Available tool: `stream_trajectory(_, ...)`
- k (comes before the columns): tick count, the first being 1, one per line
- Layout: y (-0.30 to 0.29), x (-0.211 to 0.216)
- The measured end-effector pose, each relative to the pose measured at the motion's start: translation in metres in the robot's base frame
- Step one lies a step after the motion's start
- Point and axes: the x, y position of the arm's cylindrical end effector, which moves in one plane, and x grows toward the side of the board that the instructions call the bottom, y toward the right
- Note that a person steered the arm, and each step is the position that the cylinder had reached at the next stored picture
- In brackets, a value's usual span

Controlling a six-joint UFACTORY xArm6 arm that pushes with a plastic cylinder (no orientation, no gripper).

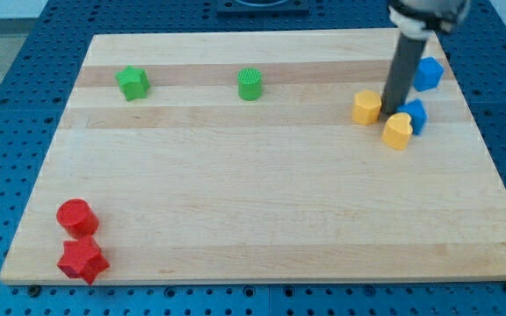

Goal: Move your arm to the top right of the board

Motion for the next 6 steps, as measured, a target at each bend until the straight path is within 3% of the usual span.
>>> stream_trajectory(1, 0.0, 0.004)
stream_trajectory(2, -0.001, -0.026)
stream_trajectory(3, -0.002, -0.082)
stream_trajectory(4, 0.01, -0.091)
stream_trajectory(6, 0.096, -0.132)
